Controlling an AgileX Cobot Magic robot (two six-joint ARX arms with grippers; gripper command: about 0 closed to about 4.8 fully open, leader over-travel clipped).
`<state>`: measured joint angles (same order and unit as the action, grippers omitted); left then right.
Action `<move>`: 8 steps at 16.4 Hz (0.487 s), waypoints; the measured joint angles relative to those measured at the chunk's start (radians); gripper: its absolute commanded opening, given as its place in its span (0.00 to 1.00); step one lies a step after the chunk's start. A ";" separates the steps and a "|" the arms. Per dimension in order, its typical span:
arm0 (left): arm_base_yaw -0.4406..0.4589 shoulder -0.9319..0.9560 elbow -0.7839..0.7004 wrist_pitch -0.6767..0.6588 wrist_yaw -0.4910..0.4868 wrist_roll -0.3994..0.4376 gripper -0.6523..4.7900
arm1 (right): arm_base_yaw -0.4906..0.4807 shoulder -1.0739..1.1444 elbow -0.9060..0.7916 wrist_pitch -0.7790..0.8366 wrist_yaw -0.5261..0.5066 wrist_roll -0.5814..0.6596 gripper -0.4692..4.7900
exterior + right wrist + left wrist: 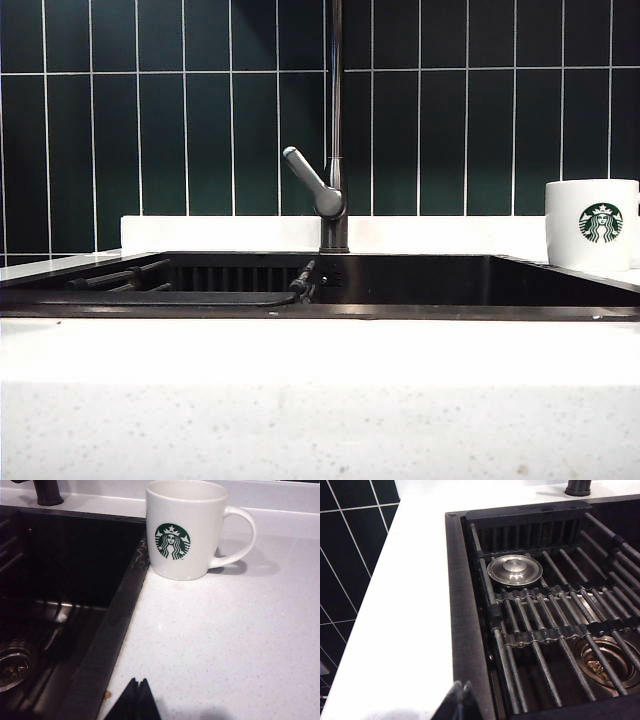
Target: Pick up the mug next to the sink, go to the faucet to get some water, pour the water into the sink, and finally put the mug back to its place.
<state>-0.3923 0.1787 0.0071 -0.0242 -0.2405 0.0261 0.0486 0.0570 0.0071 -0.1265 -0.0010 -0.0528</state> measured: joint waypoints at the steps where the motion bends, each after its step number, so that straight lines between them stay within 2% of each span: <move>1: 0.000 0.000 0.000 0.000 0.000 0.000 0.11 | 0.000 0.000 0.000 0.000 0.000 0.000 0.09; 8: 0.001 -0.017 0.000 -0.003 0.000 0.000 0.11 | 0.000 0.000 0.000 0.000 0.000 0.000 0.09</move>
<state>-0.3916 0.1619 0.0071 -0.0273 -0.2405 0.0261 0.0483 0.0570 0.0071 -0.1261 -0.0010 -0.0528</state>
